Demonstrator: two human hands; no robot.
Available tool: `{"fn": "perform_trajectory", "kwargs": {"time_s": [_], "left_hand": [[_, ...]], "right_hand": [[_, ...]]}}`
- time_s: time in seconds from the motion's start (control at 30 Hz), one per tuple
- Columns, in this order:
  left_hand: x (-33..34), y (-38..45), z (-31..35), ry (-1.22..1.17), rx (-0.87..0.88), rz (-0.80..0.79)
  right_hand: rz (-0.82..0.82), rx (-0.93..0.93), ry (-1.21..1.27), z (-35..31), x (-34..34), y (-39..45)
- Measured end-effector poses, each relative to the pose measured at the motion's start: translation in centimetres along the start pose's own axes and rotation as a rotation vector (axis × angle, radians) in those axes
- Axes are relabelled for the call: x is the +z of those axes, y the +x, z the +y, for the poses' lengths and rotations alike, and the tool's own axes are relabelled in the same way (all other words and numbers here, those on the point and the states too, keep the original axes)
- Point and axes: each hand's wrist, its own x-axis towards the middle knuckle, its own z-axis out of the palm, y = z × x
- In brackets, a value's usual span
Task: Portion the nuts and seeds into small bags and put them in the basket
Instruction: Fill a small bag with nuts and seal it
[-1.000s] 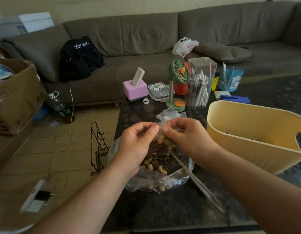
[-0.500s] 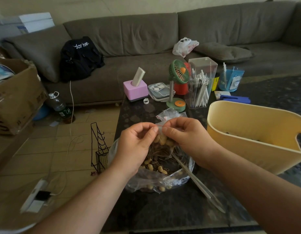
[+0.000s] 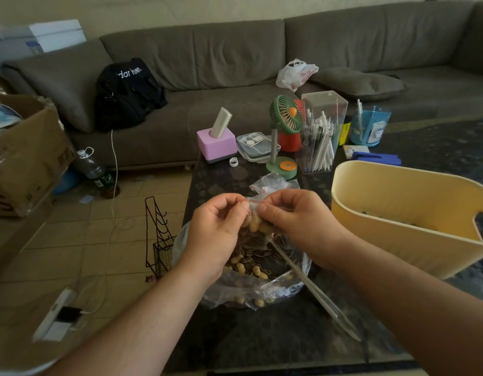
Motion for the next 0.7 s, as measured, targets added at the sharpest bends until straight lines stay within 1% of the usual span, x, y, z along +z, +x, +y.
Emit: {"fn": "perform_trajectory", "kwargs": {"time_s": [0.07,0.17,0.23,0.37,0.5,0.6,0.7], "left_hand": [[-0.03,-0.03,0.00,-0.006,-0.040,-0.017],[0.07,-0.23,0.11,-0.086,-0.108,-0.077],[0.06,-0.29,-0.03,-0.083,-0.087,-0.090],[-0.04,-0.07,-0.17,-0.053,-0.055,-0.076],[-0.30,0.19,-0.26,-0.044,-0.051,-0.059],[-0.25,0.22,-0.30,-0.052,-0.098,-0.051],[-0.17,0.17,-0.37,-0.094,-0.148,-0.029]], "right_hand": [[0.004,0.004,-0.019,0.08,-0.09,0.01],[0.005,0.022,0.032,-0.11,-0.08,-0.04],[0.016,0.031,0.071,-0.31,-0.05,-0.18],[0.051,0.074,0.086,-0.22,-0.21,0.10],[0.071,0.084,-0.002,0.10,-0.61,0.44],[0.079,0.080,-0.039,0.35,-0.51,0.44],[0.091,0.085,-0.024,0.65,-0.55,0.68]]}}
